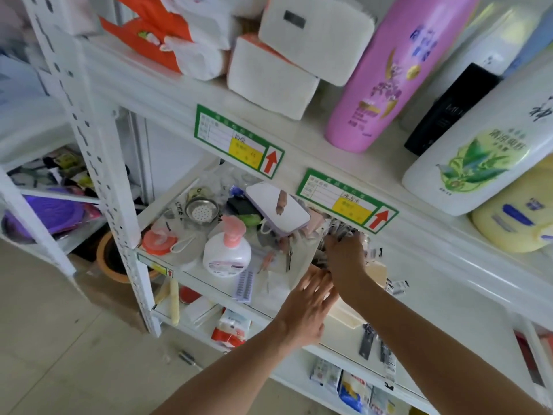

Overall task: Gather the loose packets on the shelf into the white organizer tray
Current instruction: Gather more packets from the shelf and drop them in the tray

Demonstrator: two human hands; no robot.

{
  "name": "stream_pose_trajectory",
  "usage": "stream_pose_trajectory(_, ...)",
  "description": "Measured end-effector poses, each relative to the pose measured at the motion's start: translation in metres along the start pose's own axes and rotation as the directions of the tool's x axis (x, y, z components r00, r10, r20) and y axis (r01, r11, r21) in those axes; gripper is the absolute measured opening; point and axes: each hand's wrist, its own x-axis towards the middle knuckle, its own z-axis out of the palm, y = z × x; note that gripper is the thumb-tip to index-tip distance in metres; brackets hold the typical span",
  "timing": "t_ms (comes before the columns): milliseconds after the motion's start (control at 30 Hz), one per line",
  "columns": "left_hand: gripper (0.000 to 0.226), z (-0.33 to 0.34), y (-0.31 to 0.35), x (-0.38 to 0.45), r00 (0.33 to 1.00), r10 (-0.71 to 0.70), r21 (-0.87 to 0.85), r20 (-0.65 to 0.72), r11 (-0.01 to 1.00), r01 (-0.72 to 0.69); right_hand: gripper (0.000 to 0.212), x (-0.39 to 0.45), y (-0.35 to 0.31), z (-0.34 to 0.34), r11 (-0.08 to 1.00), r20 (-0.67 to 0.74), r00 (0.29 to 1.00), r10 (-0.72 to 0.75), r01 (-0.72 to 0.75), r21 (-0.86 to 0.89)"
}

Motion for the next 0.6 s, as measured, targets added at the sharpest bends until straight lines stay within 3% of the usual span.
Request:
stream_pose_trajectory(33,0.102,-0.002,0.0,0.0,1.0,-0.001,0.02,0.022,1.0,0.001,0.043,0.0,0.0,-0.002,0.989,0.013,1.0,0.014,-0.016,0.15)
stream_pose_trajectory(67,0.103,-0.004,0.001,-0.001,0.999,-0.004,0.029,0.043,1.0,0.003,0.056,-0.001,0.002,-0.005,0.987,-0.028,0.999,-0.036,0.04,0.158)
stream_pose_trajectory(133,0.103,-0.002,0.001,0.001,0.998,-0.011,0.03,0.054,0.999,0.009,0.093,-0.016,0.022,-0.004,0.987,-0.165,0.973,-0.159,0.156,-0.034)
stream_pose_trajectory(200,0.101,0.002,0.003,0.001,0.999,-0.019,0.046,0.047,0.999,0.017,0.108,-0.032,0.047,-0.01,0.967,-0.228,0.941,-0.251,0.234,-0.101)
stream_pose_trajectory(267,0.101,0.003,0.003,0.0,0.998,-0.024,0.086,0.065,0.996,0.019,0.088,-0.055,0.065,0.0,0.942,-0.423,0.873,-0.241,0.316,0.115)
stream_pose_trajectory(333,0.107,0.004,0.003,0.001,0.999,-0.037,0.084,0.031,0.996,0.034,0.06,-0.07,0.079,0.019,0.838,-0.577,0.805,0.133,0.219,0.499)
stream_pose_trajectory(367,0.108,0.002,0.004,0.001,0.999,-0.039,0.073,0.015,0.997,0.038,0.054,-0.068,0.087,0.028,0.674,-0.478,0.795,0.375,0.121,0.729)
stream_pose_trajectory(400,0.109,-0.003,0.005,0.001,0.999,-0.033,0.065,0.023,0.997,0.031,0.055,-0.06,0.092,0.037,0.439,-0.277,0.785,0.555,0.006,0.898)
stream_pose_trajectory(433,0.109,-0.007,0.008,0.0,0.999,-0.032,0.063,0.037,0.998,0.03,0.06,-0.054,0.09,0.039,0.202,-0.068,0.773,0.631,-0.079,0.976)
stream_pose_trajectory(467,0.109,-0.009,0.01,-0.002,0.998,-0.043,0.074,0.043,0.996,0.04,0.061,-0.049,0.083,0.039,0.105,0.02,0.789,0.614,-0.107,0.989)
stream_pose_trajectory(533,0.106,-0.011,0.012,-0.004,0.997,-0.063,0.093,0.049,0.994,0.058,0.047,-0.04,0.055,0.035,0.17,-0.075,0.907,0.414,0.004,0.985)
stream_pose_trajectory(600,0.103,-0.015,0.014,-0.004,0.997,-0.063,0.111,0.041,0.992,0.058,0.039,-0.036,0.03,0.038,0.33,-0.29,0.929,0.228,0.206,0.921)
